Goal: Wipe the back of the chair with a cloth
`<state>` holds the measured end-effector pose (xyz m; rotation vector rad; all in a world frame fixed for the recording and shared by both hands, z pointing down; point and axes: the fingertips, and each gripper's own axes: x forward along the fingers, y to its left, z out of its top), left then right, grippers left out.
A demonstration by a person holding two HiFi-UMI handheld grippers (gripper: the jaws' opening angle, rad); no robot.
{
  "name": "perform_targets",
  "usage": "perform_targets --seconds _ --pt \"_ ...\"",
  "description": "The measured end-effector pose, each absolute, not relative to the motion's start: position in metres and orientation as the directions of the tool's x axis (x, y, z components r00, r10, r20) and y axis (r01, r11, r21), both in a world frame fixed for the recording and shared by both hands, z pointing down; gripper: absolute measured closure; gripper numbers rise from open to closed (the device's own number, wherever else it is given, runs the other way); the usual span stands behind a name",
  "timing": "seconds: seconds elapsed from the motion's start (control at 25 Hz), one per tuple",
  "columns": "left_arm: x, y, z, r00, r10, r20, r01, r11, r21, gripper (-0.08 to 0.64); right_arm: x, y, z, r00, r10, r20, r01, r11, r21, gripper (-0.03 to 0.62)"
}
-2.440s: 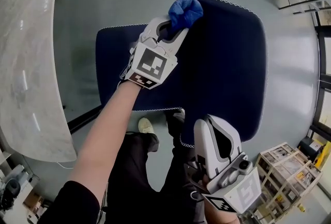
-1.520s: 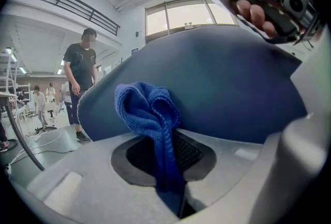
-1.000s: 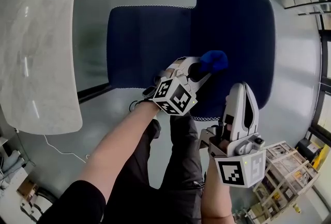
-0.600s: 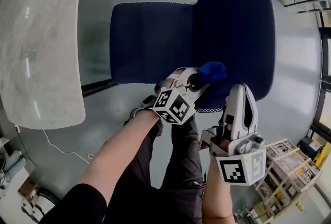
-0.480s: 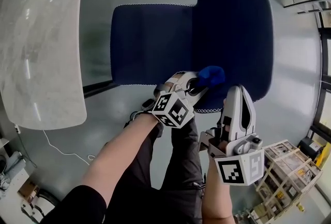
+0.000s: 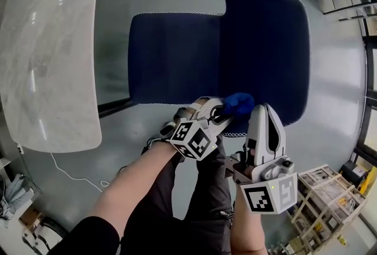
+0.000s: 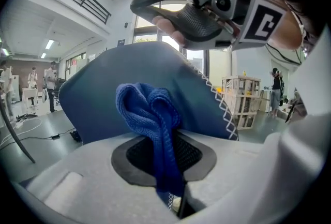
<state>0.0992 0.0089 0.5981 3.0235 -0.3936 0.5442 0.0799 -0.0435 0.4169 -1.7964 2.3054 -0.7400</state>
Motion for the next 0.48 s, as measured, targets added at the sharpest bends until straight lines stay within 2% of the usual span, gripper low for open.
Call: perform_targets --seconds 0.48 --pt "0.071 0.019 0.576 0.906 -0.283 0.314 -0.333 -0.936 0.117 0.489 0.067 -0.065 0.44 -0.362 -0.904 0.229 -0.856 0.225 -0.465 0.578"
